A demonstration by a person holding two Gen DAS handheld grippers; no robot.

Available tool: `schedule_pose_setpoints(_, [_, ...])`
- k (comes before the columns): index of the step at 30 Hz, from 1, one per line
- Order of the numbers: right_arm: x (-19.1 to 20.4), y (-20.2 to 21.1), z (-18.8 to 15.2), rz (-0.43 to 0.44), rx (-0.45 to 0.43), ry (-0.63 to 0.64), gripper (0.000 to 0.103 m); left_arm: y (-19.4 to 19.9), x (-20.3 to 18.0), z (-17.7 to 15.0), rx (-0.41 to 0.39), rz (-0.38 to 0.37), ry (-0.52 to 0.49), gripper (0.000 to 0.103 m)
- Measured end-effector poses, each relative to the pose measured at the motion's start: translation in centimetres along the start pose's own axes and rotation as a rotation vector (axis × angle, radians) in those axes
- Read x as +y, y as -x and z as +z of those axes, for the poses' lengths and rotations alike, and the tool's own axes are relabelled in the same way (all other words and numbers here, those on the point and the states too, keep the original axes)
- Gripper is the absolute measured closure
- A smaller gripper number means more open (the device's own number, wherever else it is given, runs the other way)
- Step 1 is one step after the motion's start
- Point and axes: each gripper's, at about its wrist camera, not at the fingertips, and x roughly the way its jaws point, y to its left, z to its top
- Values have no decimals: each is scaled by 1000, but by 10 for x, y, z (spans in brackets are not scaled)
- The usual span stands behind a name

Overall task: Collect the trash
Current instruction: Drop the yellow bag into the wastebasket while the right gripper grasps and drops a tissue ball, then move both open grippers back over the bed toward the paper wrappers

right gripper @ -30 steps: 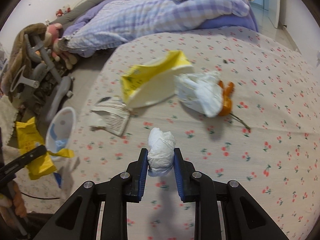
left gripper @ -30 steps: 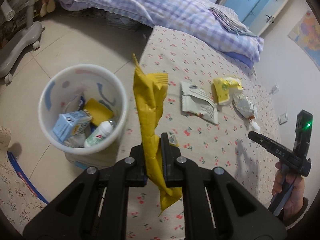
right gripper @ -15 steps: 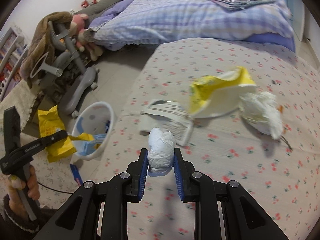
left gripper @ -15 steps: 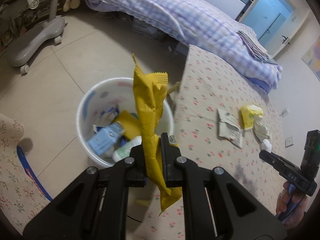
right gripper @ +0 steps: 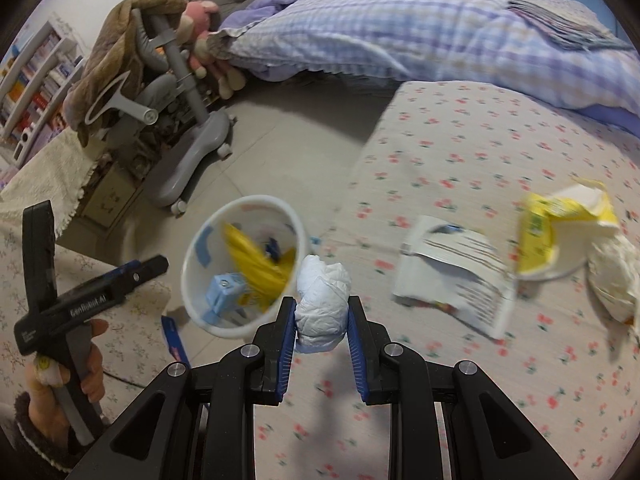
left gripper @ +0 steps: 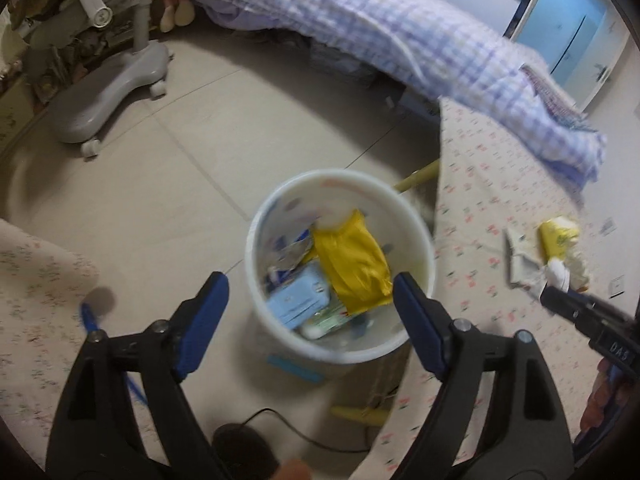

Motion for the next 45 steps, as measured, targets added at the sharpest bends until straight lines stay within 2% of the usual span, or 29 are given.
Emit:
schedule_pose_setpoints(6, [31, -28, 9, 35, 30, 23, 77, 5, 18, -4, 17, 93, 16, 9])
schedule_pose_setpoints(15, [57, -63, 16, 56, 51, 26, 74, 12, 48, -8, 33, 125, 83, 8])
schedule_pose_setpoints(16, [58, -65, 17, 58, 50, 22, 71, 12, 47, -8, 33, 124, 87, 8])
schedule_pose_setpoints(19, [57, -69, 19, 54, 35, -1, 35, 13, 47, -9, 32, 126, 87, 8])
schedule_pose_setpoints(20, [54, -67, 19, 44, 21, -14, 34, 12, 47, -10, 33, 128, 85, 8])
schedule_pose_setpoints(31, [30, -37, 14, -42, -12, -18, 32, 10, 34, -14, 53, 103, 40, 8])
schedule_pose_setpoints(45, [-23, 14, -12, -111, -41, -35, 29, 8, 0, -28, 67, 45, -34, 8])
